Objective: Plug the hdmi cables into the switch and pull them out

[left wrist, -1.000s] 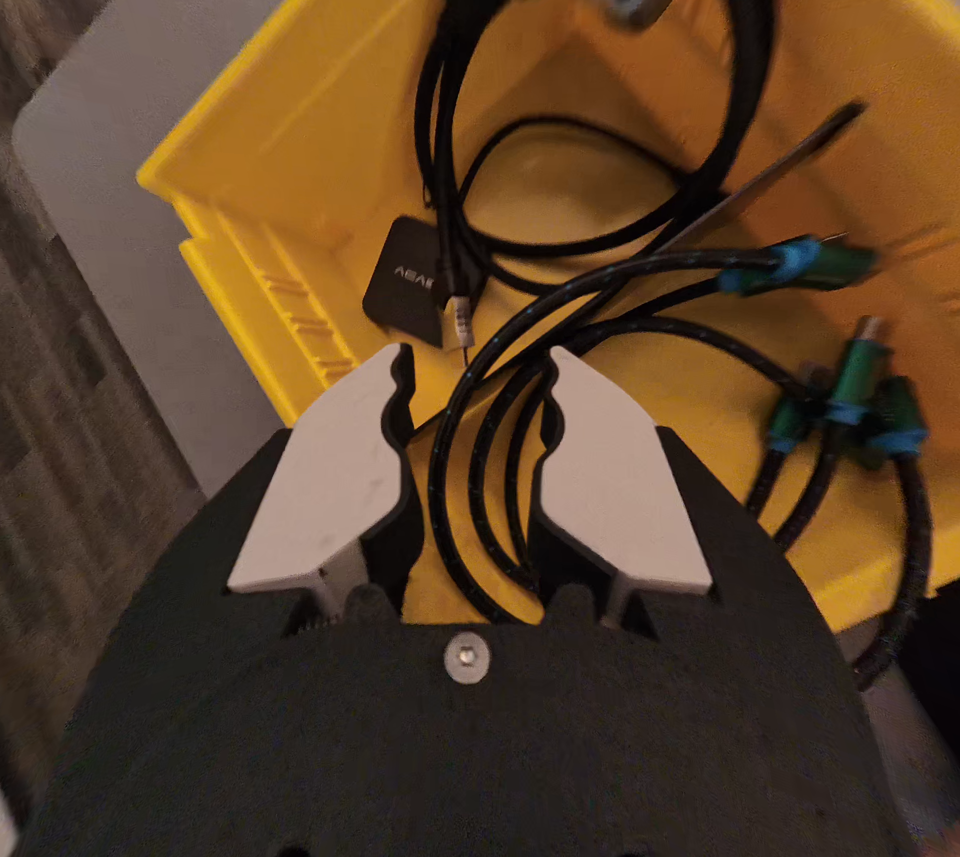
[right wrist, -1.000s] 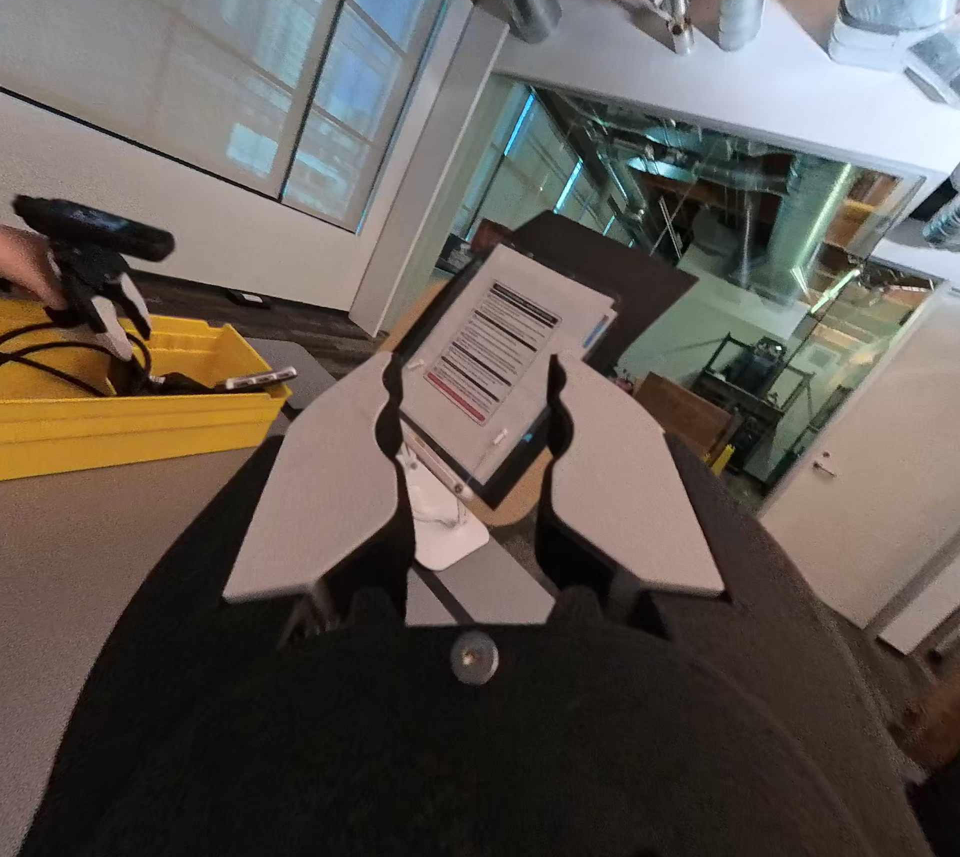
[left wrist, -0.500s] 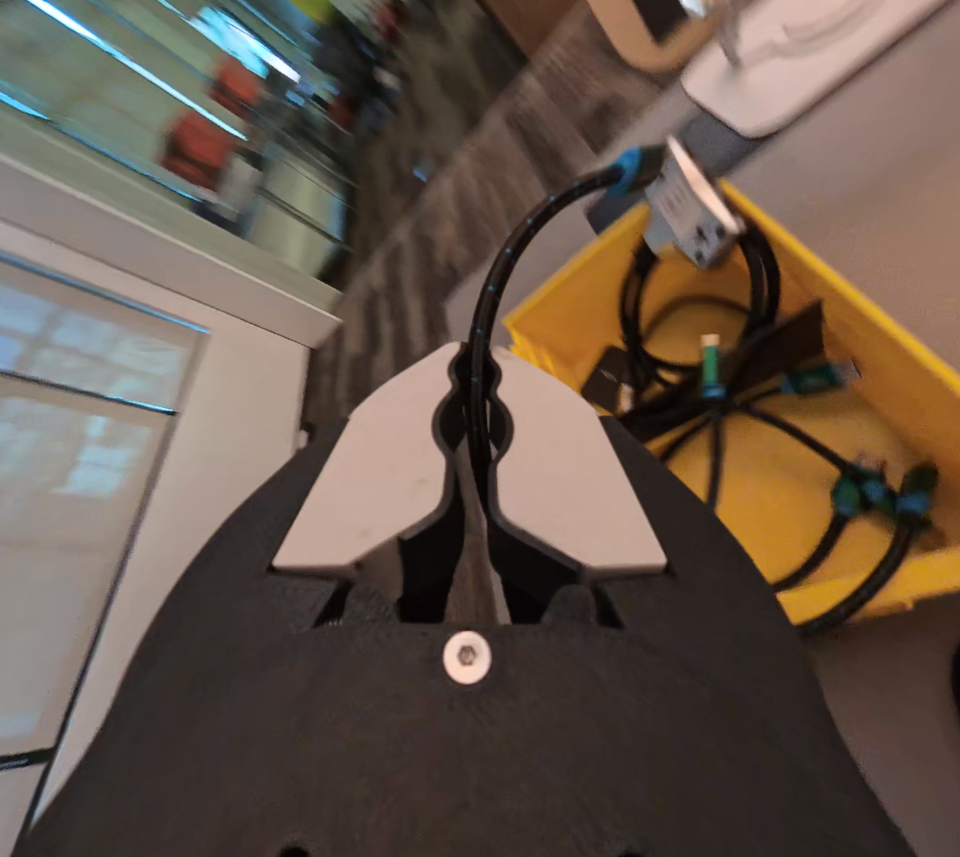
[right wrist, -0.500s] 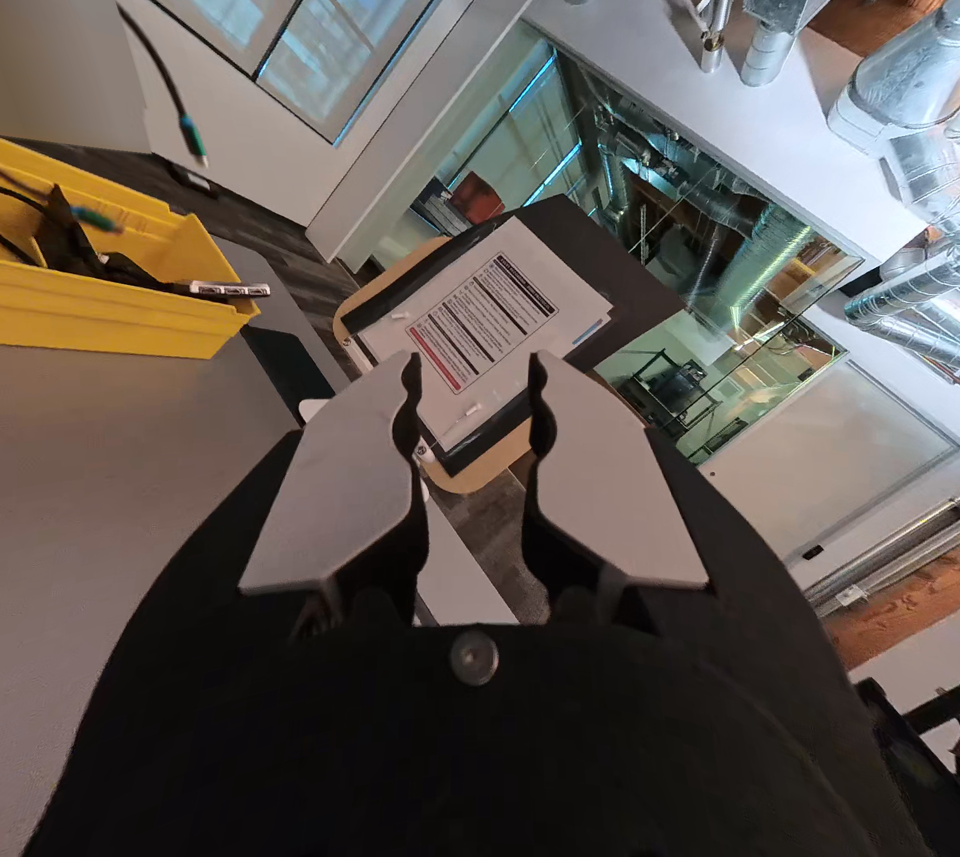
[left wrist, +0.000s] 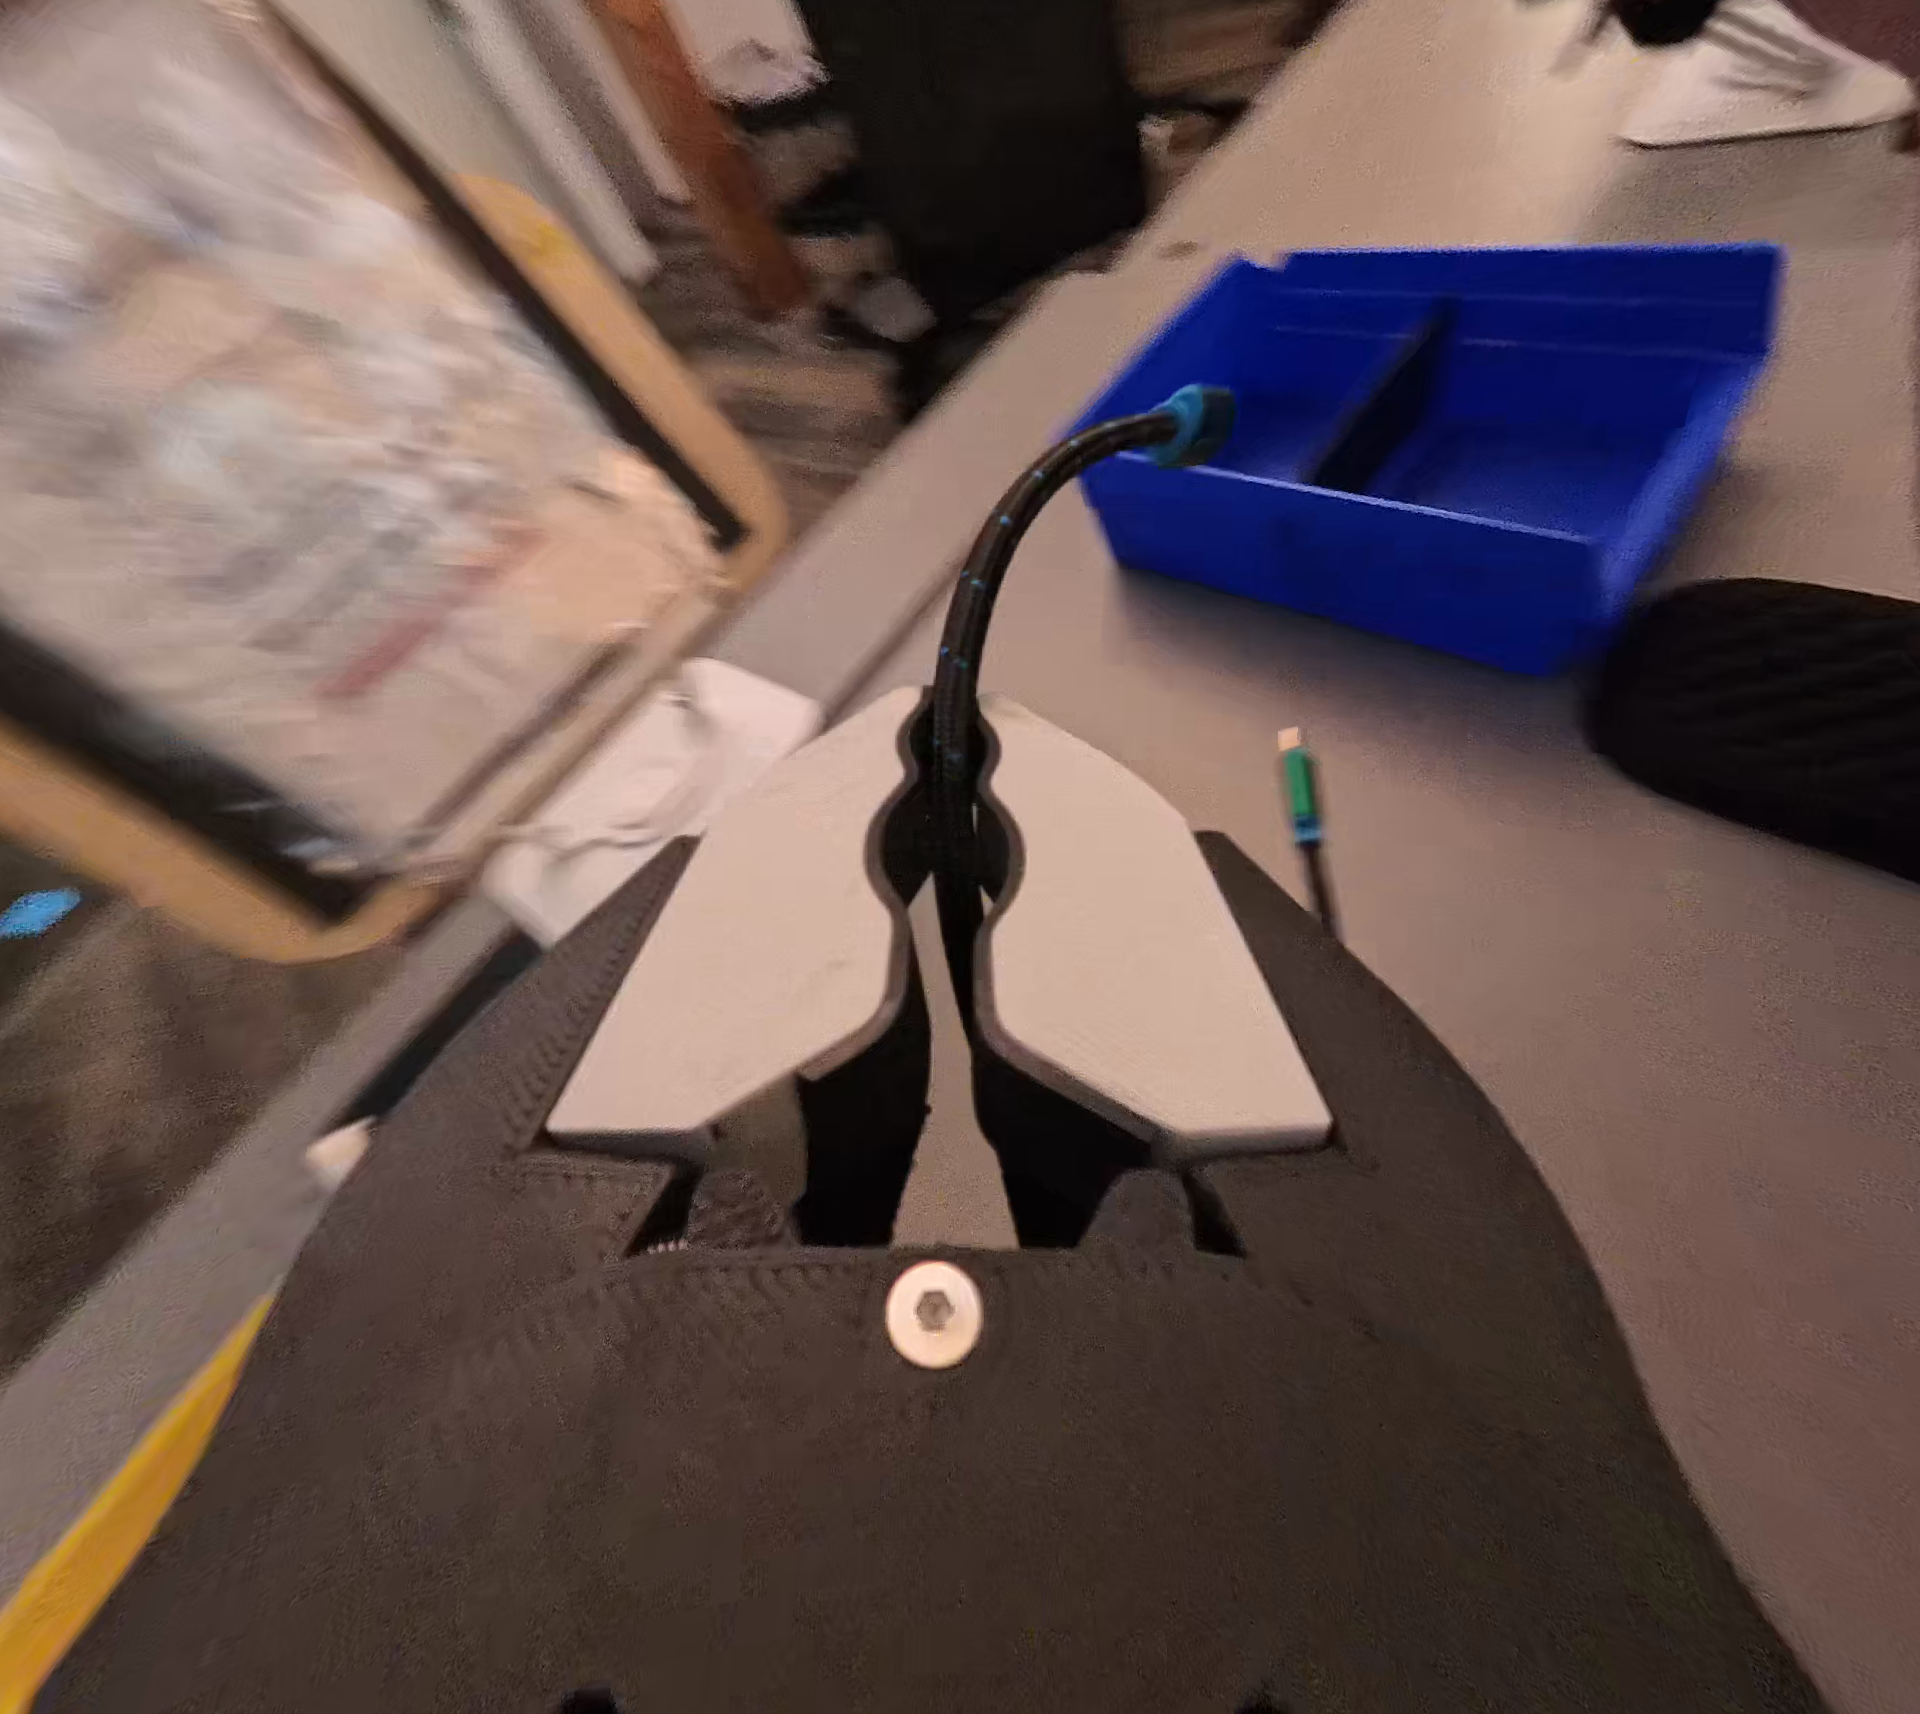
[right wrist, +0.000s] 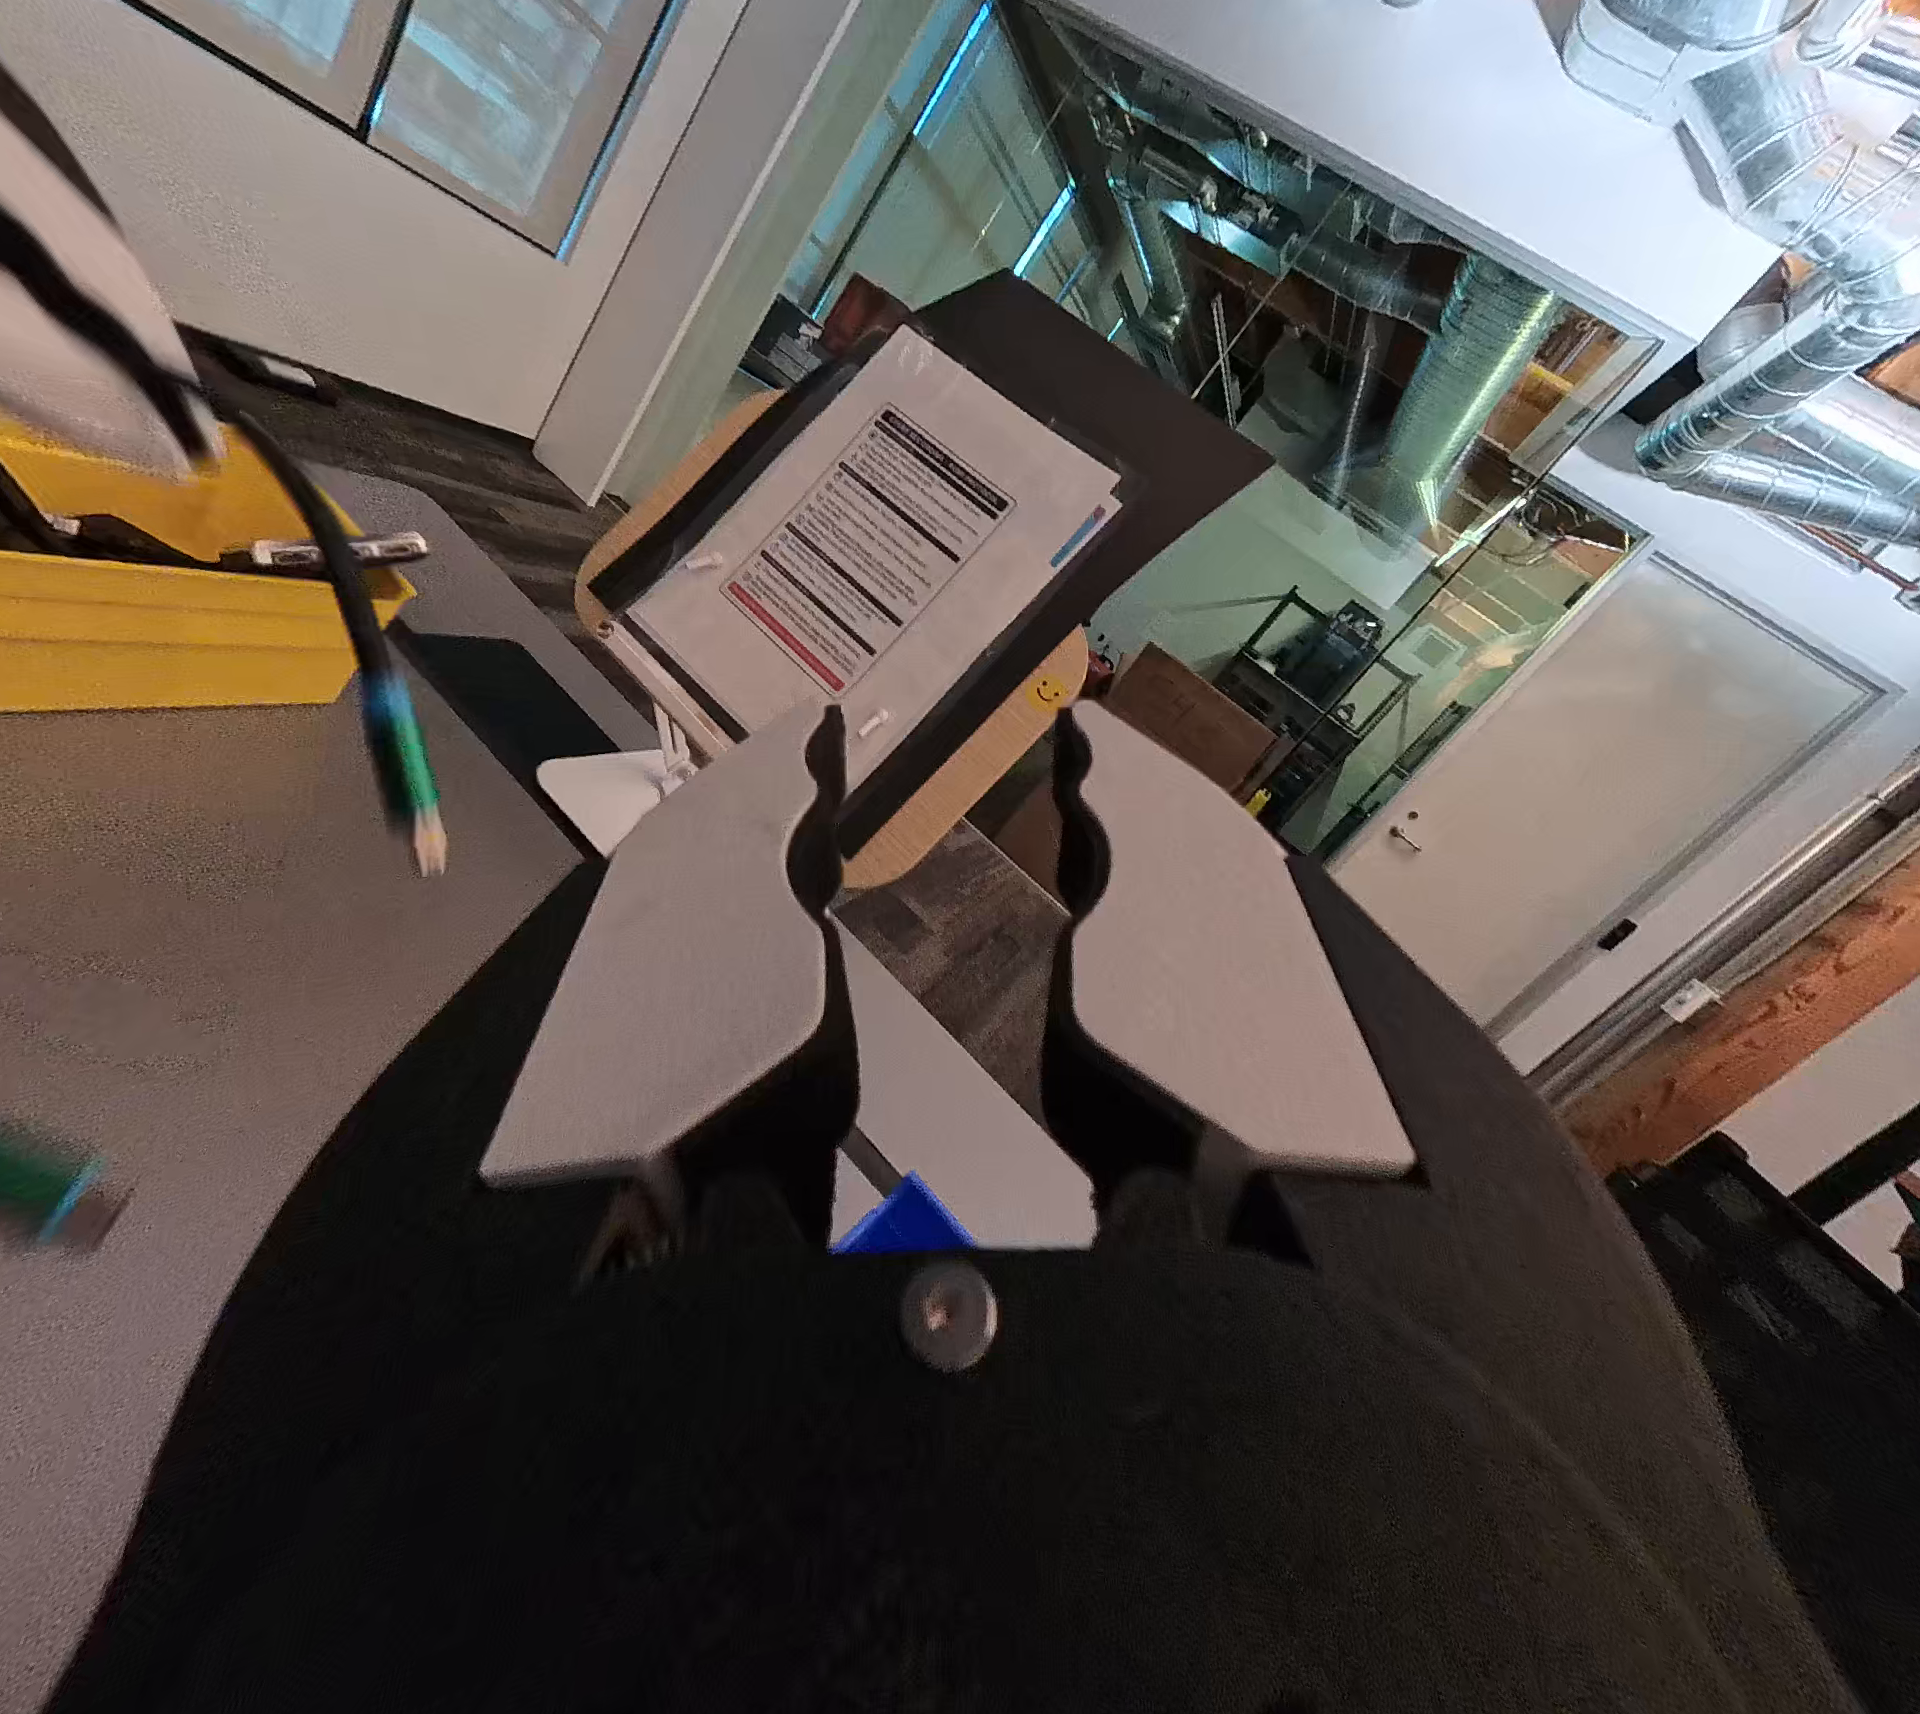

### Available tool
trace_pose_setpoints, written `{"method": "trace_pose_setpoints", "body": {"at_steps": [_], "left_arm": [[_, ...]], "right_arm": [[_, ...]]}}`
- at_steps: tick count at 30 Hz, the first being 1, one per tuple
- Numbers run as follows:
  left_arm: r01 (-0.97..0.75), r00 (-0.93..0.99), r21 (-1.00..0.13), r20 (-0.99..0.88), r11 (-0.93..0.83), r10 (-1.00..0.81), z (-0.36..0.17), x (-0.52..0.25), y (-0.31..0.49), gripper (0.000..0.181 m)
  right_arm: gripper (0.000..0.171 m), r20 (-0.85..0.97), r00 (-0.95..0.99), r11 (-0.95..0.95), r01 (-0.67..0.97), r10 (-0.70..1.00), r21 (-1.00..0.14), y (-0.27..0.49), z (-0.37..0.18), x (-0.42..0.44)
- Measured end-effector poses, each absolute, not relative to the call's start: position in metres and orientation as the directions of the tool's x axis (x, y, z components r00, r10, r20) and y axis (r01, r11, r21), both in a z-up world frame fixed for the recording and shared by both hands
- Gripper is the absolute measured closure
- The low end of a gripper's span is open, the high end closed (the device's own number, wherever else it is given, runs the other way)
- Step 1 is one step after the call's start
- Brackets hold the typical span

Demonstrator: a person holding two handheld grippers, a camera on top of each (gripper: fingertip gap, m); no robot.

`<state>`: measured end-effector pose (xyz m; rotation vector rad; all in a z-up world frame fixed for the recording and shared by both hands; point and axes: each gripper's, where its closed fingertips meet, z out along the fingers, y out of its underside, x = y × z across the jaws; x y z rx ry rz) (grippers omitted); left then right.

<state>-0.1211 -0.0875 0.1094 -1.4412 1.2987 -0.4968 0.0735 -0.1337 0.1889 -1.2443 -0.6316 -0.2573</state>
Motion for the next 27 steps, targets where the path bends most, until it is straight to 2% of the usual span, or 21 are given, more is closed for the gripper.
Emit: {"method": "trace_pose_setpoints", "body": {"at_steps": [5, 8, 12, 15, 16, 18, 20, 22, 24, 27], "left_arm": [[-0.591, 0.156, -0.797, 0.034, -0.12, -0.987, -0.018, -0.041, -0.073, 0.179], [-0.662, 0.243, -0.736, -0.031, -0.142, -0.97, -0.069, -0.034, -0.041, 0.179], [-0.691, 0.32, -0.706, -0.109, -0.153, -0.941, -0.096, -0.037, -0.017, 0.154], [-0.677, 0.367, -0.715, -0.12, -0.176, -0.923, -0.088, -0.038, -0.009, 0.135], [-0.655, 0.36, -0.736, -0.106, -0.17, -0.927, -0.076, -0.038, -0.011, 0.134], [-0.595, 0.354, -0.791, -0.095, -0.145, -0.93, -0.041, -0.043, -0.012, 0.134], [-0.545, 0.407, -0.834, -0.173, -0.086, -0.897, 0.004, -0.064, 0.0, 0.128], [-0.523, 0.53, -0.851, -0.277, -0.051, -0.801, 0.045, -0.107, 0.028, 0.116], [-0.494, 0.699, -0.865, -0.334, -0.088, -0.633, 0.07, -0.168, 0.067, 0.112], [-0.405, 0.869, -0.872, -0.275, -0.275, -0.41, 0.059, -0.254, 0.122, 0.107]], "right_arm": [[0.132, 0.595, 0.791, 0.29, 0.542, 0.141, -0.789, -0.131, 0.185, 0.076], [0.132, 0.614, 0.778, 0.285, 0.564, 0.13, -0.775, -0.131, 0.184, 0.077], [0.132, 0.612, 0.779, 0.28, 0.562, 0.139, -0.778, -0.127, 0.182, 0.079], [0.132, 0.617, 0.775, 0.258, 0.573, 0.135, -0.778, -0.122, 0.178, 0.082], [0.132, 0.624, 0.771, 0.248, 0.584, 0.13, -0.773, -0.121, 0.177, 0.083], [0.132, 0.638, 0.761, 0.236, 0.602, 0.122, -0.763, -0.12, 0.175, 0.083], [0.132, 0.641, 0.757, 0.241, 0.604, 0.123, -0.759, -0.121, 0.176, 0.081], [0.132, 0.64, 0.757, 0.252, 0.598, 0.131, -0.761, -0.122, 0.177, 0.077], [0.132, 0.641, 0.754, 0.253, 0.599, 0.141, -0.76, -0.121, 0.176, 0.073], [0.132, 0.651, 0.744, 0.238, 0.612, 0.15, -0.754, -0.116, 0.171, 0.068]]}}
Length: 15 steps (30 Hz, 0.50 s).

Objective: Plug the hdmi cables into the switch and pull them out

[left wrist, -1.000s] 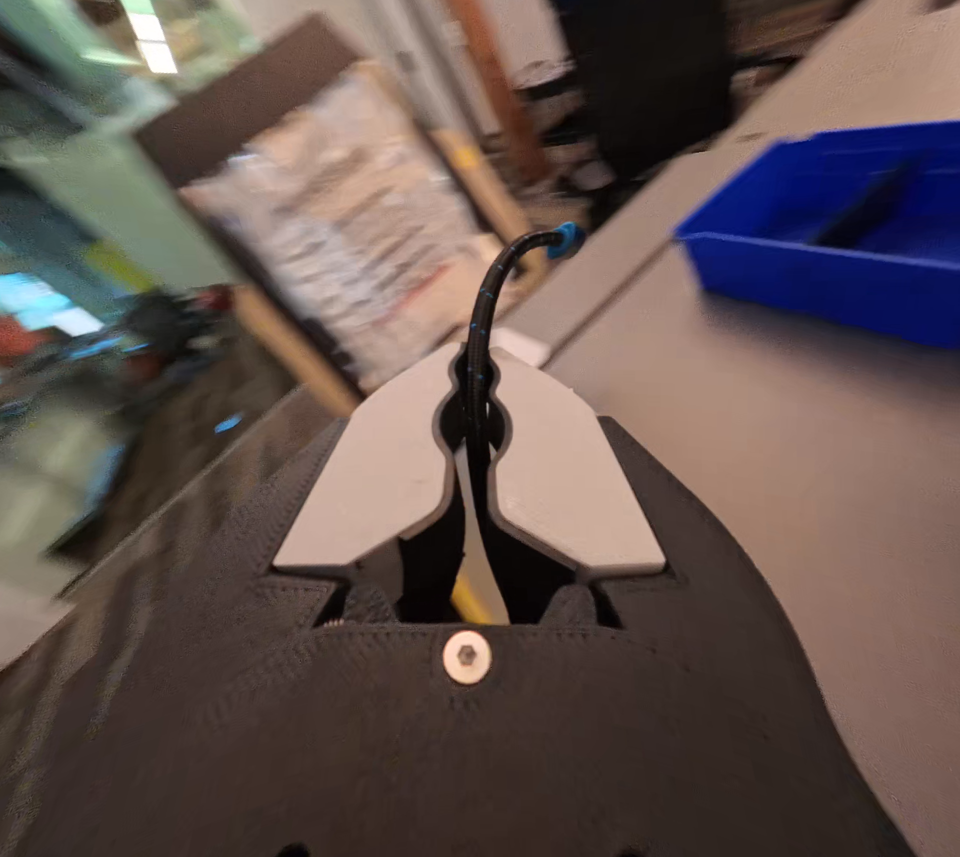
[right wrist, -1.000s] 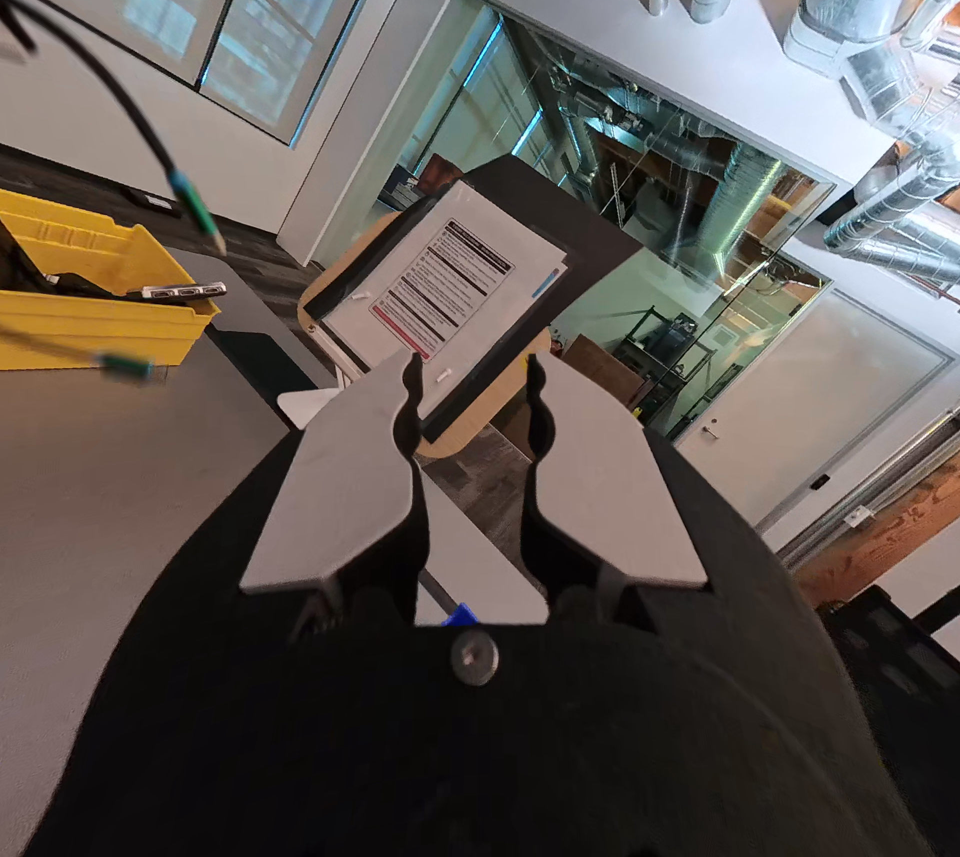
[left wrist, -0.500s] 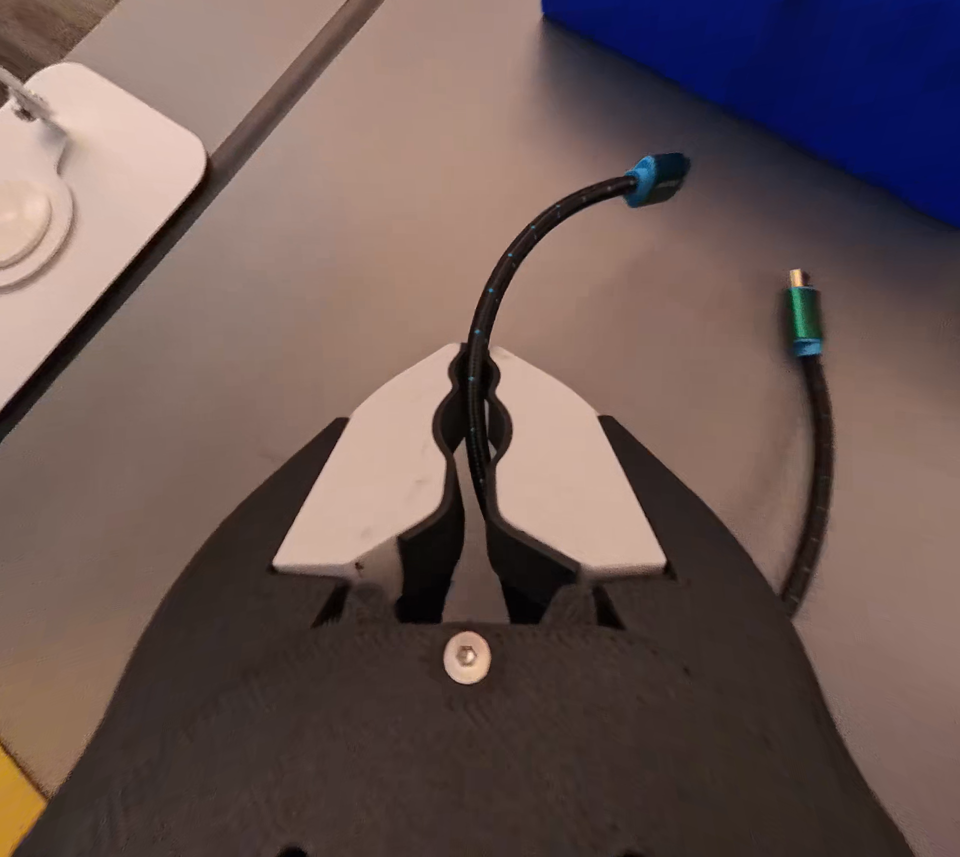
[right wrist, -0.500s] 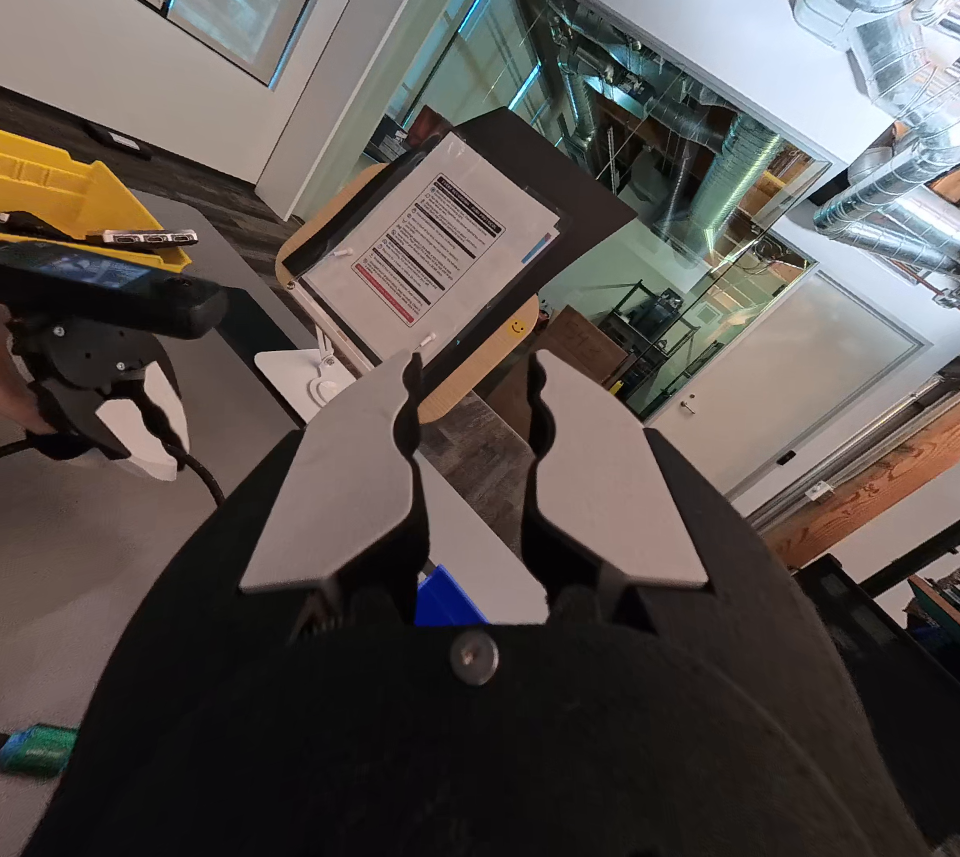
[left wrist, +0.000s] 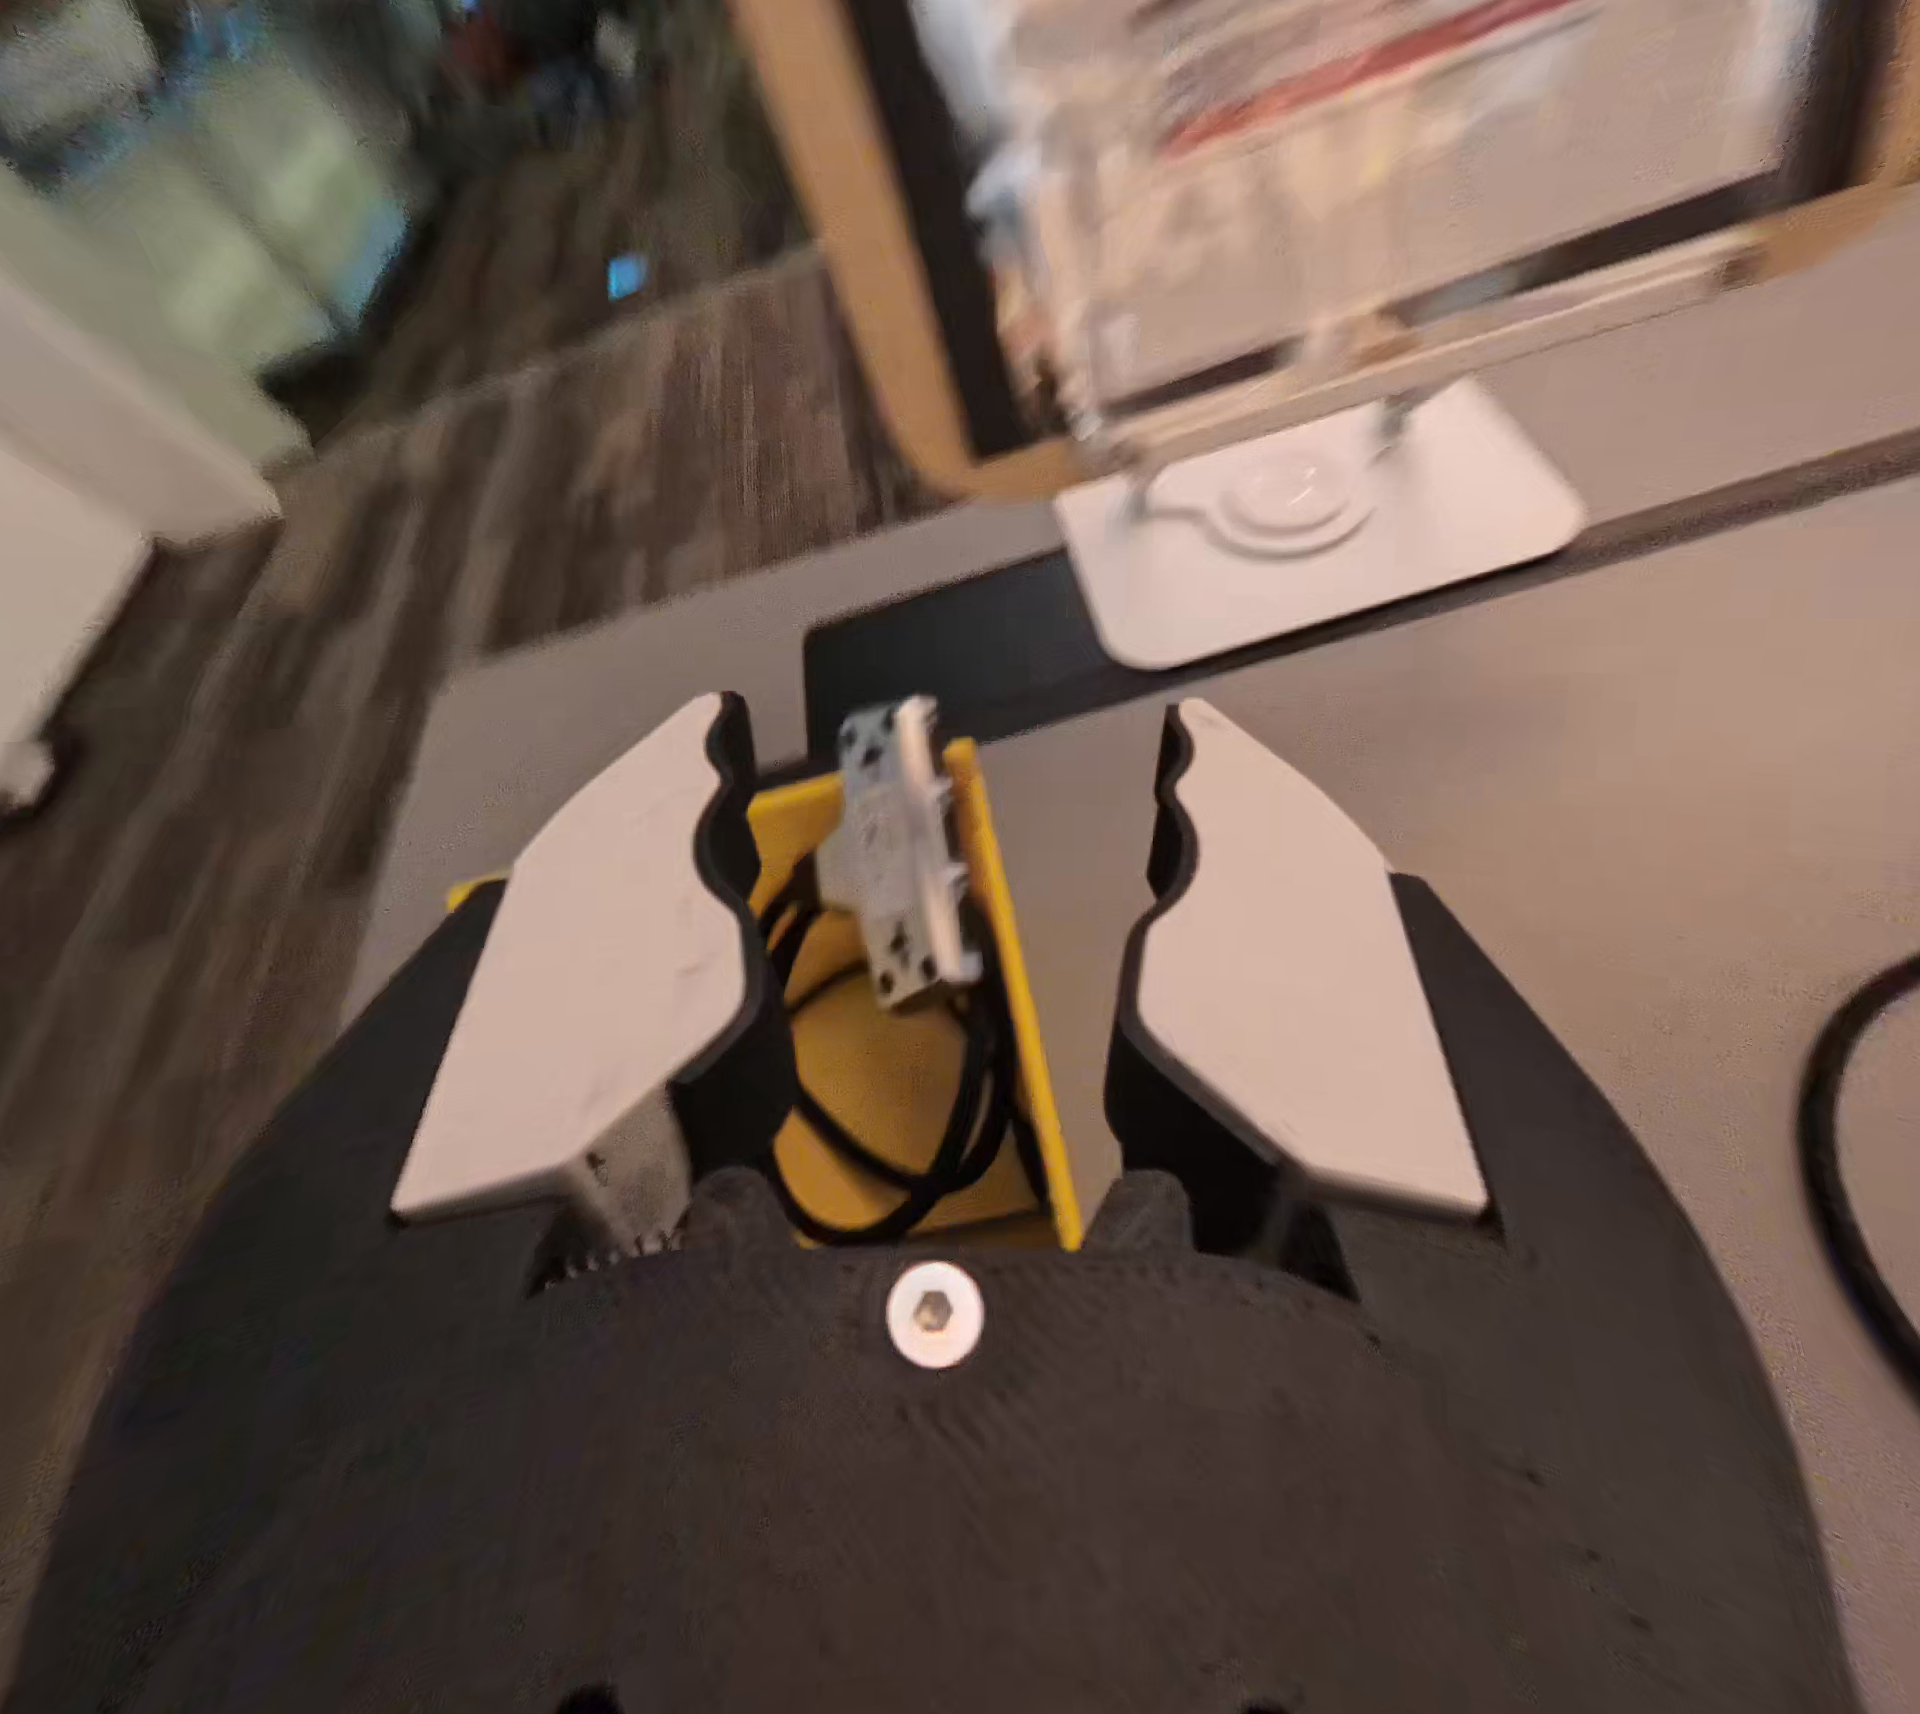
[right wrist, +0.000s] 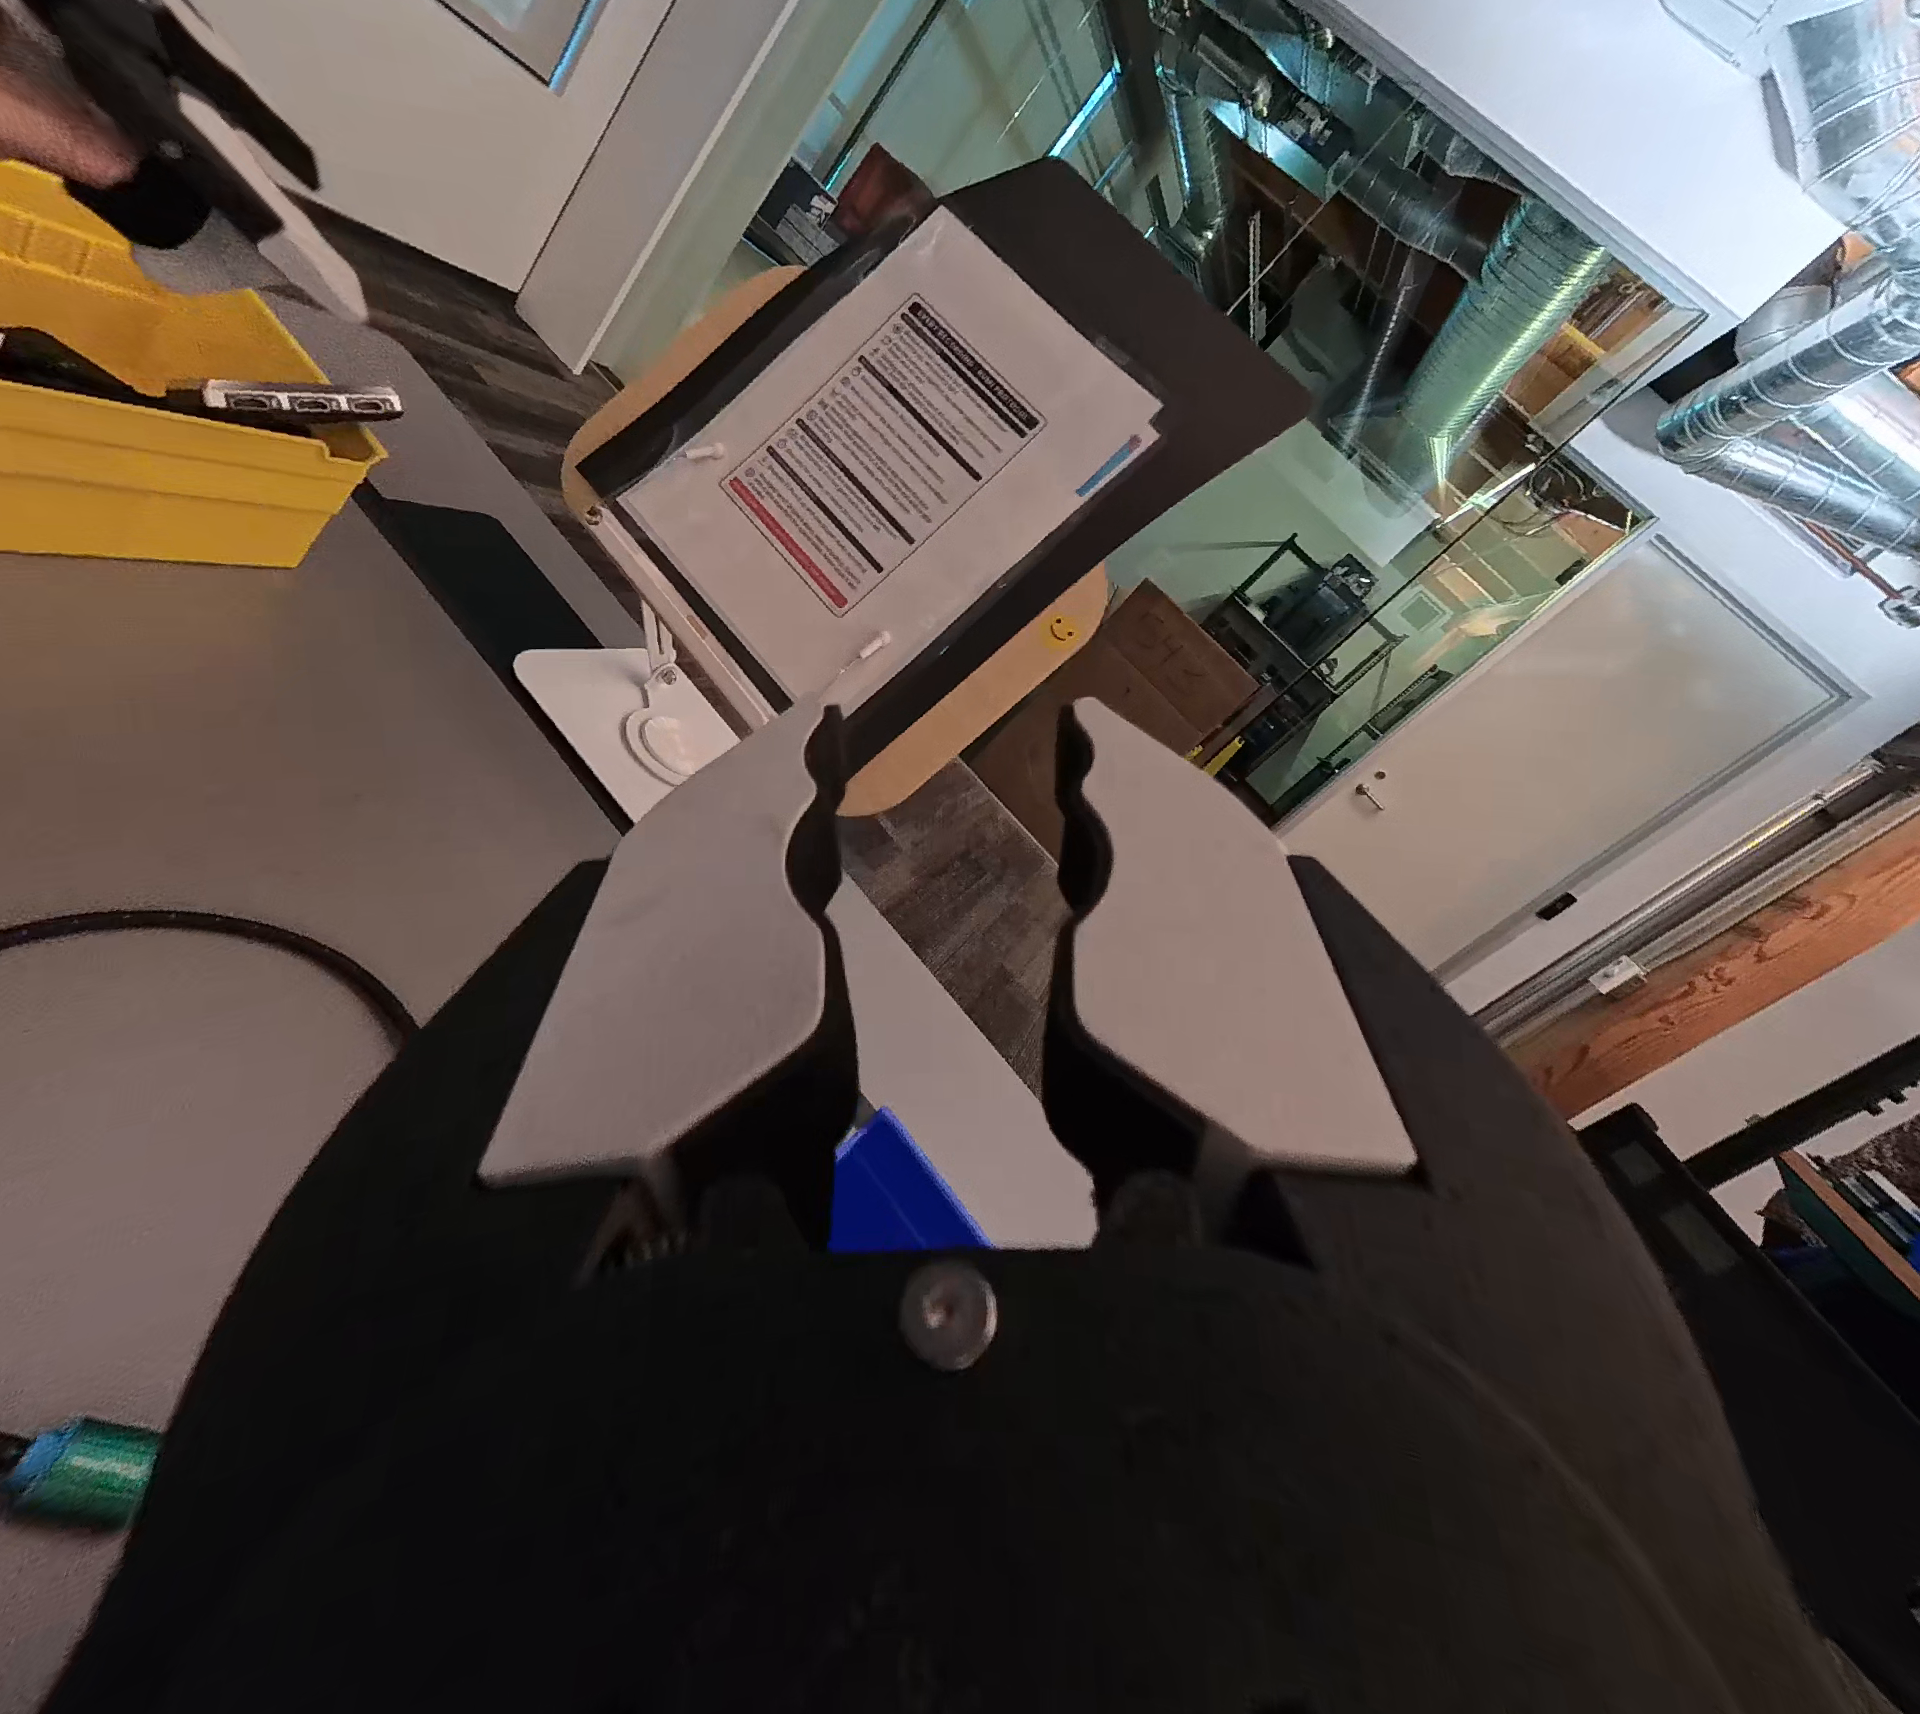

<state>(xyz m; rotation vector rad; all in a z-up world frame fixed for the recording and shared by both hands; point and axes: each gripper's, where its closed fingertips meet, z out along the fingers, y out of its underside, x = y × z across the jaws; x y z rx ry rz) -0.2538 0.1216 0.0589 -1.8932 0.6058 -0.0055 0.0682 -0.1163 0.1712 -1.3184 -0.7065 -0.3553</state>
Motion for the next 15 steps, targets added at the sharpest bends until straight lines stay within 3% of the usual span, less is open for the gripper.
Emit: {"method": "trace_pose_setpoints", "body": {"at_steps": [4, 15], "left_arm": [[-0.315, 0.894, -0.816, -0.084, -0.485, -0.44, 0.009, -0.275, 0.151, 0.105], [-0.522, 0.853, -0.659, -0.404, -0.542, -0.33, -0.036, -0.294, 0.186, 0.103]], "right_arm": [[0.132, 0.687, 0.715, 0.227, 0.654, 0.127, -0.722, -0.111, 0.168, 0.062], [0.132, 0.733, 0.674, 0.168, 0.715, 0.093, -0.679, -0.104, 0.161, 0.063]]}}
